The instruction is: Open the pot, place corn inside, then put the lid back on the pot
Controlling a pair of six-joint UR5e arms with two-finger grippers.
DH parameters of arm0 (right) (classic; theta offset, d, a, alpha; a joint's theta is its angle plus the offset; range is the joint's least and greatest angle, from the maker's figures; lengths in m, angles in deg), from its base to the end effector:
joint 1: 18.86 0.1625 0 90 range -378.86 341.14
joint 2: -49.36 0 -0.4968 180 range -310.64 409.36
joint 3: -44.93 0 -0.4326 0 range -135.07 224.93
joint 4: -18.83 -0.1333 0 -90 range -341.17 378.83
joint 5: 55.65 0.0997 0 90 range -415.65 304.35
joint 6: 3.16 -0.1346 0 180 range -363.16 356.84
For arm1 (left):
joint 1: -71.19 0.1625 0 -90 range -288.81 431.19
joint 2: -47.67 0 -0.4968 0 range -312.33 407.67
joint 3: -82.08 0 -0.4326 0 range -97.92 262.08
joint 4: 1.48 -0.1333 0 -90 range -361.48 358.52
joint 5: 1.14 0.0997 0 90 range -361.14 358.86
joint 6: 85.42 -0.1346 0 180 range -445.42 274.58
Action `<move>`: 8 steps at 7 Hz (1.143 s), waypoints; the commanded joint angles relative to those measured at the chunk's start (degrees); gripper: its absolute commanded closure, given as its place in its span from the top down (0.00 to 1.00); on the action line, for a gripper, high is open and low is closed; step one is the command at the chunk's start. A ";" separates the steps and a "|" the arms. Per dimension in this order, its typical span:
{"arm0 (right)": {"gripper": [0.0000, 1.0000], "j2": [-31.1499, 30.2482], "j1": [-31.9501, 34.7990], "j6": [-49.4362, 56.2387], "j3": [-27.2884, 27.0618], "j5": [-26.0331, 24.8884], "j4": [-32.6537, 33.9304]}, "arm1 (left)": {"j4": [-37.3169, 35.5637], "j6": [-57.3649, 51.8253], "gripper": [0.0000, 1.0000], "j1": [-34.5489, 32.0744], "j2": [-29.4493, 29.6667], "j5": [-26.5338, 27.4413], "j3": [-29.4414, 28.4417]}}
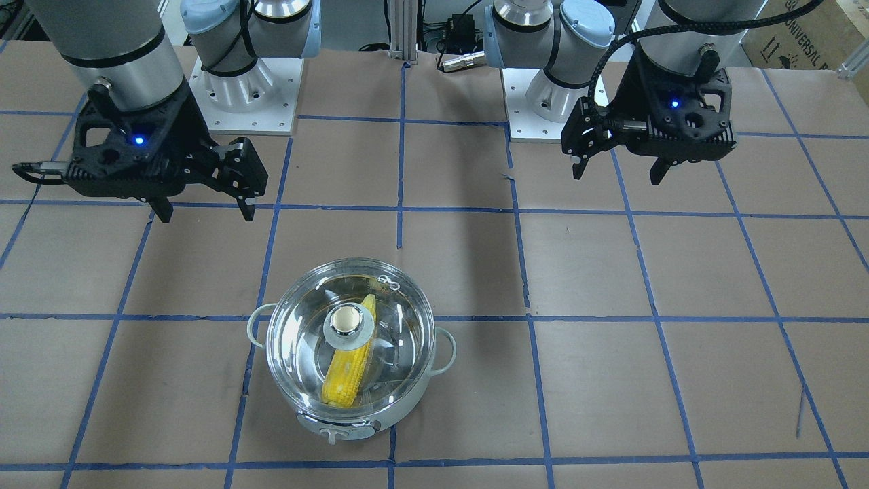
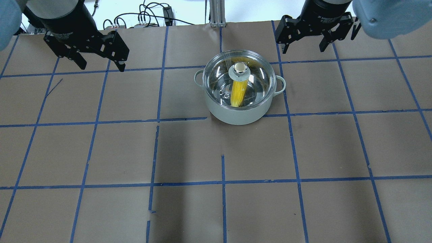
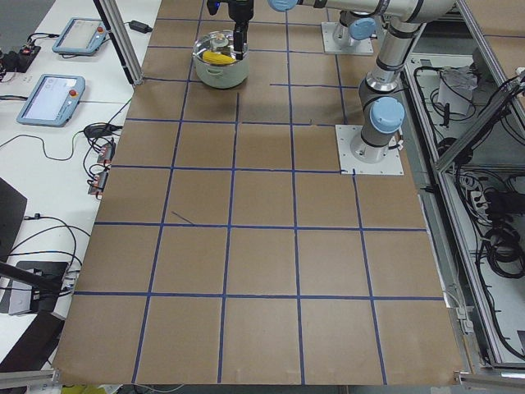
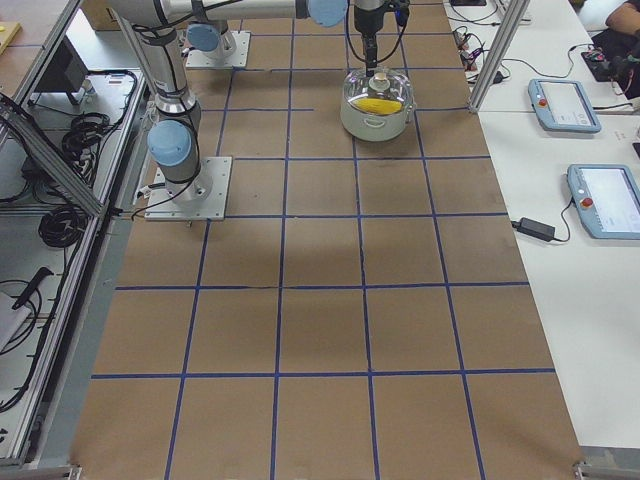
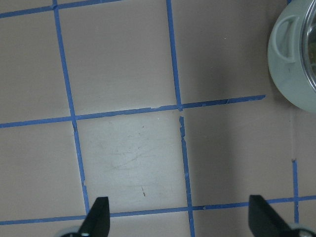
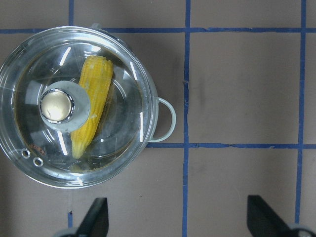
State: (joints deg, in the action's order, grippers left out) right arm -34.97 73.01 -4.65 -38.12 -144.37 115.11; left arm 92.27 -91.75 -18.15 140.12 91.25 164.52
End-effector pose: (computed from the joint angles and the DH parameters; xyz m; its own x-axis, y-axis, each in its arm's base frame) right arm 0.1558 -0.5933 0.5463 -0.9996 -0.0098 -0.0256 -0.0064 0.9914 -0.1309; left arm -0.1213 -0.5564 0.5653 -0.9942 0.0978 -0.0441 0.0987 0.9949 -0.0190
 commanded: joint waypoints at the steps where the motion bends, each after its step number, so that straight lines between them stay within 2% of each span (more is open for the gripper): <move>1: 1.00 -1.71 -1.87 0.26 -0.45 -0.75 -0.04 | 0.03 0.00 1.00 -0.05 -0.07 0.07 0.00; 3: 1.00 -1.88 -1.87 0.43 -2.82 -2.32 1.27 | 0.03 0.00 1.00 -0.05 -0.07 0.16 0.00; 8: 1.00 -2.24 -1.87 0.08 -2.39 -3.48 1.37 | 0.03 0.00 1.00 -0.05 0.01 -0.19 0.00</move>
State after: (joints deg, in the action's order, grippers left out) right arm -37.14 71.14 -4.30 -40.66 -147.84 116.47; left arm 92.42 -91.74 -18.19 139.99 91.29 164.52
